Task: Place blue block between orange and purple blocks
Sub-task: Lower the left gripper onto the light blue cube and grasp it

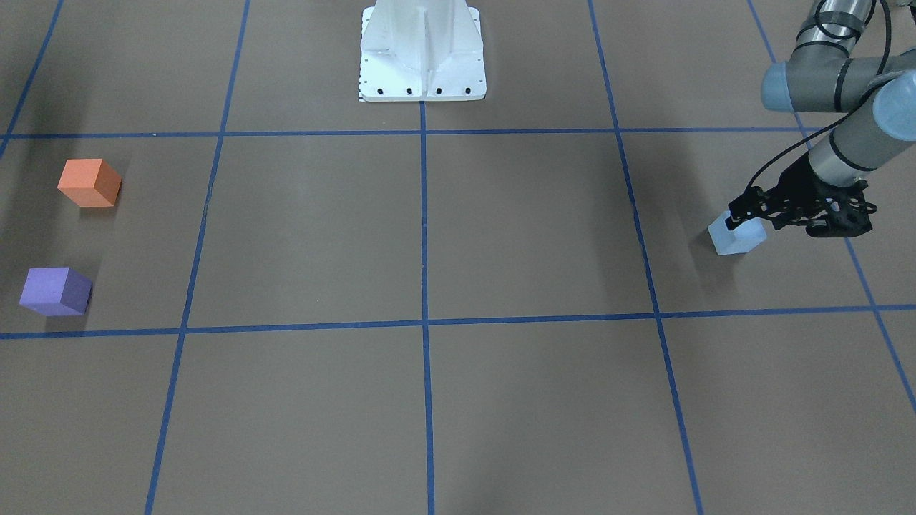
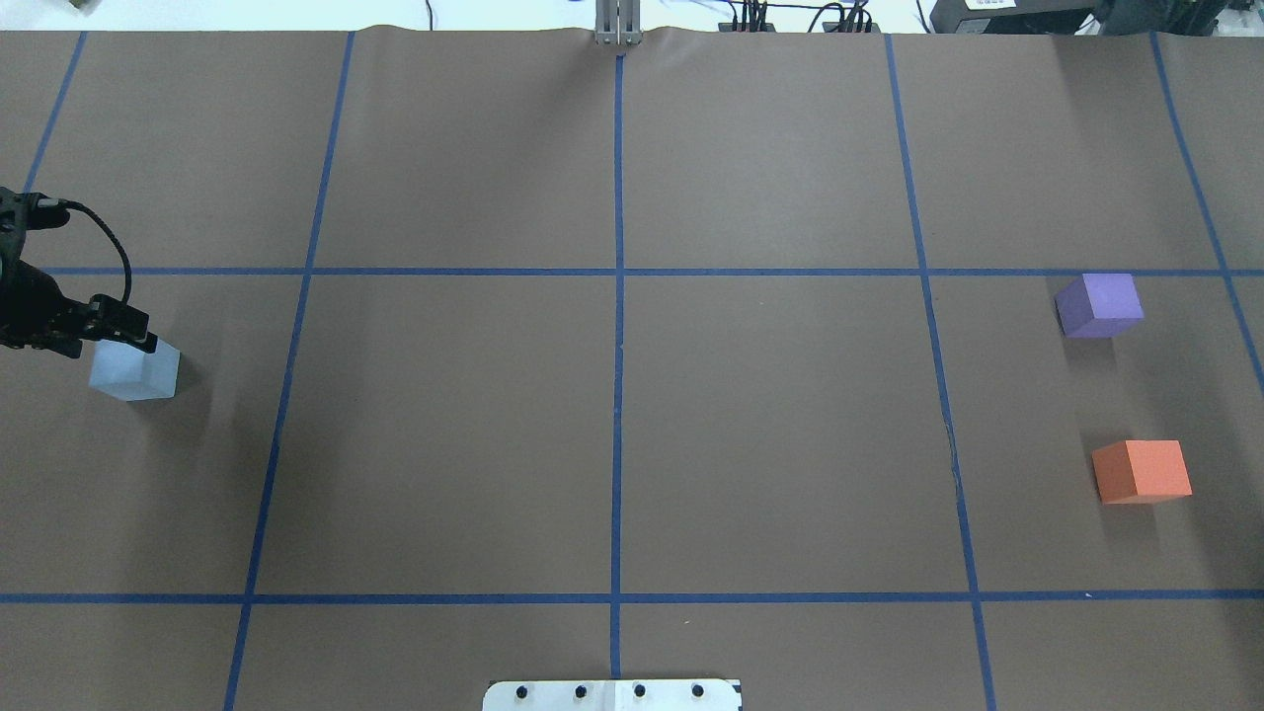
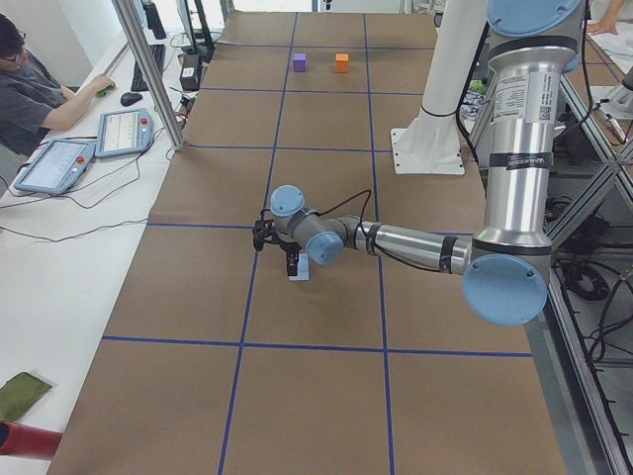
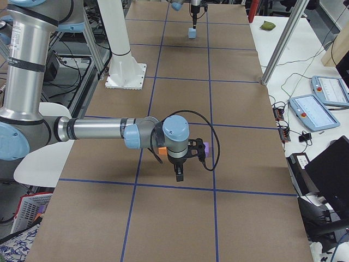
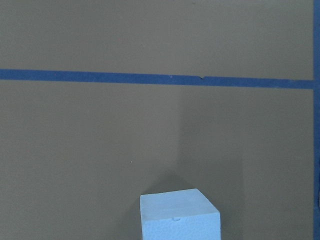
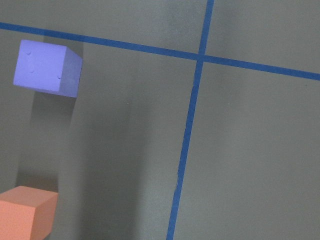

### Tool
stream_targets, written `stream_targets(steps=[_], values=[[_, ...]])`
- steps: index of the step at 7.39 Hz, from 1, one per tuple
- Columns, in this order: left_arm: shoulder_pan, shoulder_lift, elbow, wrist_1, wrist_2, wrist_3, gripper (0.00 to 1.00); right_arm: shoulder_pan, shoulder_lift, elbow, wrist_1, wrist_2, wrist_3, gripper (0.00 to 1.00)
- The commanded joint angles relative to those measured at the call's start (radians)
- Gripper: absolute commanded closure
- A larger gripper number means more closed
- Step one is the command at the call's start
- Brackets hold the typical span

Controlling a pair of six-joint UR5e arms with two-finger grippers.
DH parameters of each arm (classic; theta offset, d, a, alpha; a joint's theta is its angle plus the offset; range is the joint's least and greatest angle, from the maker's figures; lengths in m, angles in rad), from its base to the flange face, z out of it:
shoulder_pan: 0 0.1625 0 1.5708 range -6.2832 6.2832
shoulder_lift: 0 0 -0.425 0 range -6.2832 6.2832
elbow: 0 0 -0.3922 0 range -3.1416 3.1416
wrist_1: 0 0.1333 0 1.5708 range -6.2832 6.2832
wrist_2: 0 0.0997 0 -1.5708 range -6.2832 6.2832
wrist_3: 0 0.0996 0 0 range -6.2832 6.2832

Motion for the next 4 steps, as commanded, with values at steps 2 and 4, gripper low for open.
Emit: stream_targets(steps=[2,4], values=[[0.062,0.005,0.003,0.005,0.062,-0.014,0.0,0.0,0.0,-0.002,0.0,0.0,0.0,0.0],[0.094,0.006,0.006,0.005,0.115,-0.013,0.02,0.0,0.0,-0.002,0.0,0.0,0.0,0.0]])
